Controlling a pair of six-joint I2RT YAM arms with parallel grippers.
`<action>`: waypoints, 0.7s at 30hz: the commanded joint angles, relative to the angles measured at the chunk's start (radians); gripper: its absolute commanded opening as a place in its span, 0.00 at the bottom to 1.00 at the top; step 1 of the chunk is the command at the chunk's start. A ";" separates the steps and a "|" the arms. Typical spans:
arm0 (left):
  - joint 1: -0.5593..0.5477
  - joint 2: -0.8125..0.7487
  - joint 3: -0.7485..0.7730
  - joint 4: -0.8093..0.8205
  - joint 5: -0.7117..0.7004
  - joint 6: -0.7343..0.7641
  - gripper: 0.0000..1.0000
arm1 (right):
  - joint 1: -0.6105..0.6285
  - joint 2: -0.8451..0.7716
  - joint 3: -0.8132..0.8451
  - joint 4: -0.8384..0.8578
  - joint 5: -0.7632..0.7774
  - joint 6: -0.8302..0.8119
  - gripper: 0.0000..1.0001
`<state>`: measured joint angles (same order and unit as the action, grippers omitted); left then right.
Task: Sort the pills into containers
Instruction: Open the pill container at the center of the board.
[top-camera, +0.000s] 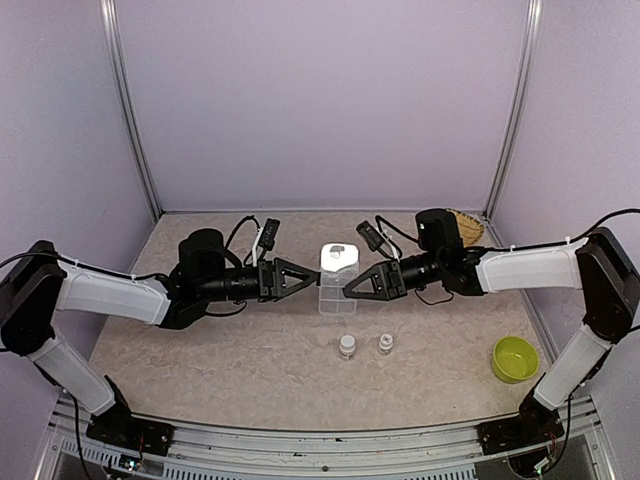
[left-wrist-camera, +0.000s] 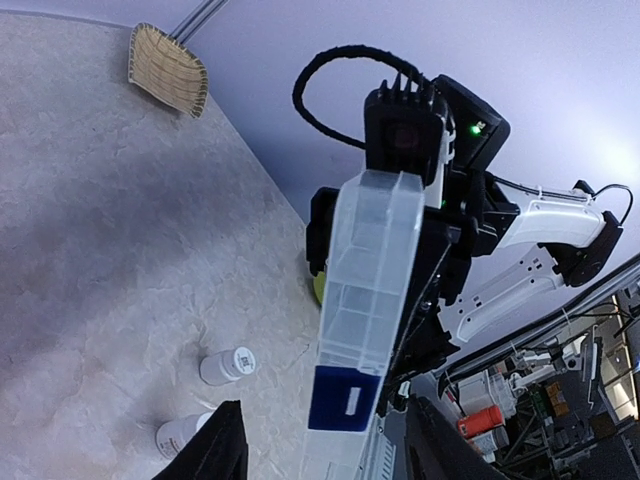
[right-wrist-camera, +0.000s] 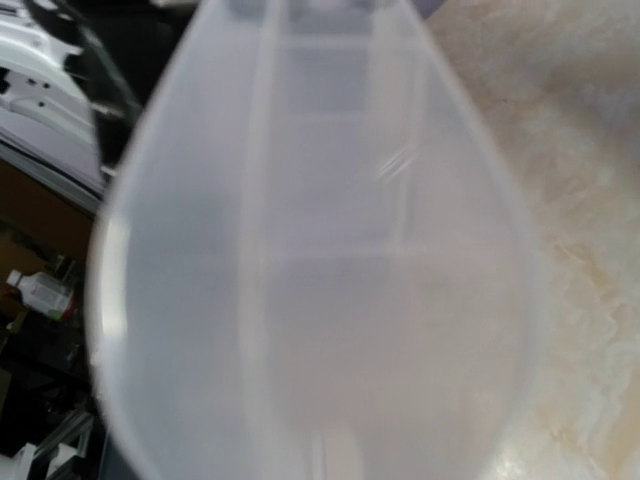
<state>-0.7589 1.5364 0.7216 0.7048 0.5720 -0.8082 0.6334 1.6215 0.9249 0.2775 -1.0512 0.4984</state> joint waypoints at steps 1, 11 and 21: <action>-0.008 0.043 0.008 0.061 0.028 -0.019 0.53 | -0.008 -0.002 0.000 0.069 -0.043 0.033 0.20; -0.032 0.074 0.048 0.113 0.078 -0.033 0.53 | -0.008 0.025 -0.006 0.084 -0.038 0.046 0.20; -0.033 0.033 0.040 0.085 0.058 -0.007 0.53 | -0.009 0.028 0.006 -0.002 0.006 -0.008 0.20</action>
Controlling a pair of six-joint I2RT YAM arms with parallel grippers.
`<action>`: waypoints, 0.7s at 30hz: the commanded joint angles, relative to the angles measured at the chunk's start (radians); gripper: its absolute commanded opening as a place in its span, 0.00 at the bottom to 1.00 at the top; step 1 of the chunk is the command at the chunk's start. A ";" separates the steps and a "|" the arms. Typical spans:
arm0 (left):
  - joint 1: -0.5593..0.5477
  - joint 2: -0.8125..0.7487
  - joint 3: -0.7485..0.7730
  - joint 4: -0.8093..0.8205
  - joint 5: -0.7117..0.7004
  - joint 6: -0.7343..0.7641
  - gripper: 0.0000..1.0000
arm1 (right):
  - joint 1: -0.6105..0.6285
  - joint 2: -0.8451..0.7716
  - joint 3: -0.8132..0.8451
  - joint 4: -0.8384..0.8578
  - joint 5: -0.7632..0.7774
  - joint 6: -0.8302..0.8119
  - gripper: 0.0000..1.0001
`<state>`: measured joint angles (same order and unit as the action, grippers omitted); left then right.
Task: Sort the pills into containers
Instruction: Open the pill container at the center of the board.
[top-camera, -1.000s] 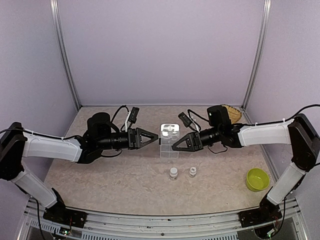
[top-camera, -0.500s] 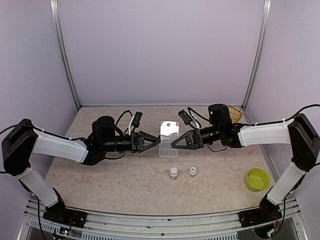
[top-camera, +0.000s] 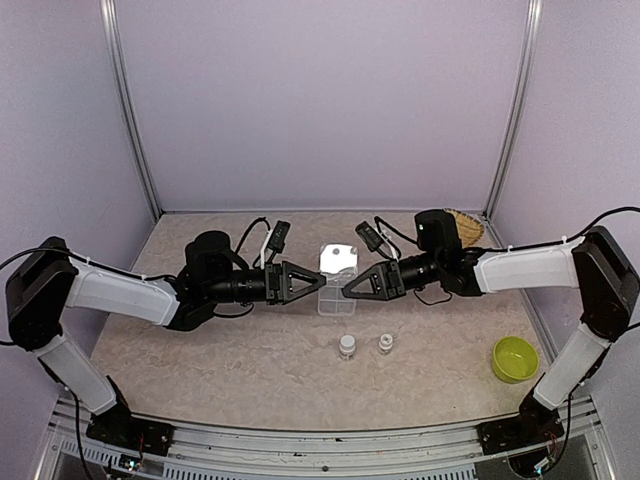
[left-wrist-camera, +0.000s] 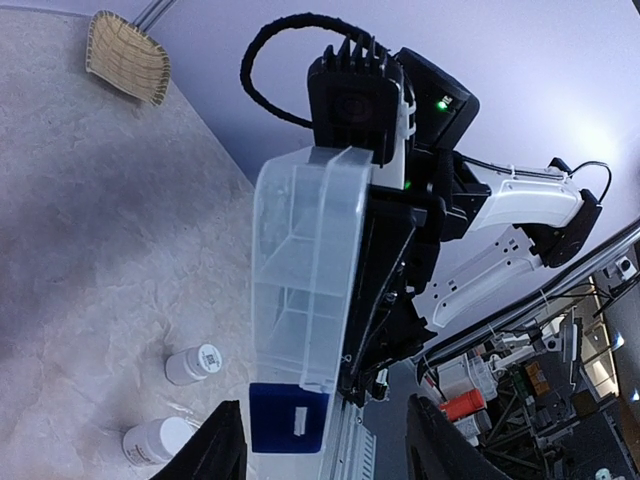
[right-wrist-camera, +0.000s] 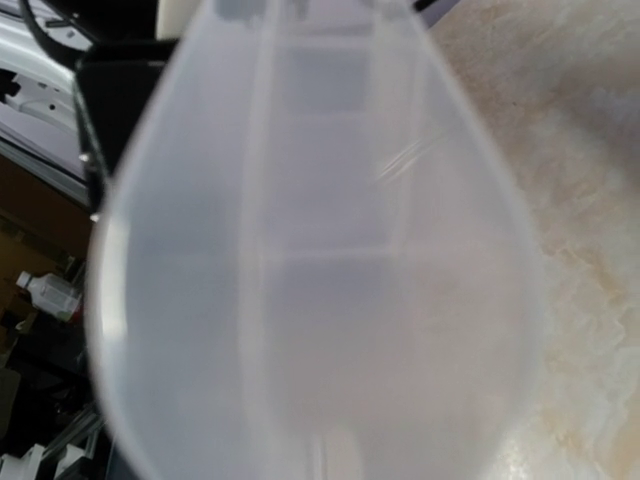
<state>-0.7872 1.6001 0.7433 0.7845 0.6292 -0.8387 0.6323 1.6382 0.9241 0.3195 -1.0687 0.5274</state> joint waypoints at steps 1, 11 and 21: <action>-0.004 -0.037 0.018 -0.003 -0.005 0.029 0.53 | -0.008 0.011 0.006 -0.048 0.028 -0.040 0.20; -0.004 -0.089 0.017 -0.062 -0.026 0.067 0.53 | -0.021 0.025 0.007 -0.077 0.059 -0.051 0.20; -0.016 -0.085 0.013 -0.050 -0.020 0.069 0.53 | -0.022 0.048 0.013 -0.086 0.079 -0.050 0.19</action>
<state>-0.7921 1.5368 0.7433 0.7036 0.5987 -0.7910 0.6163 1.6699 0.9245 0.2543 -1.0107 0.4877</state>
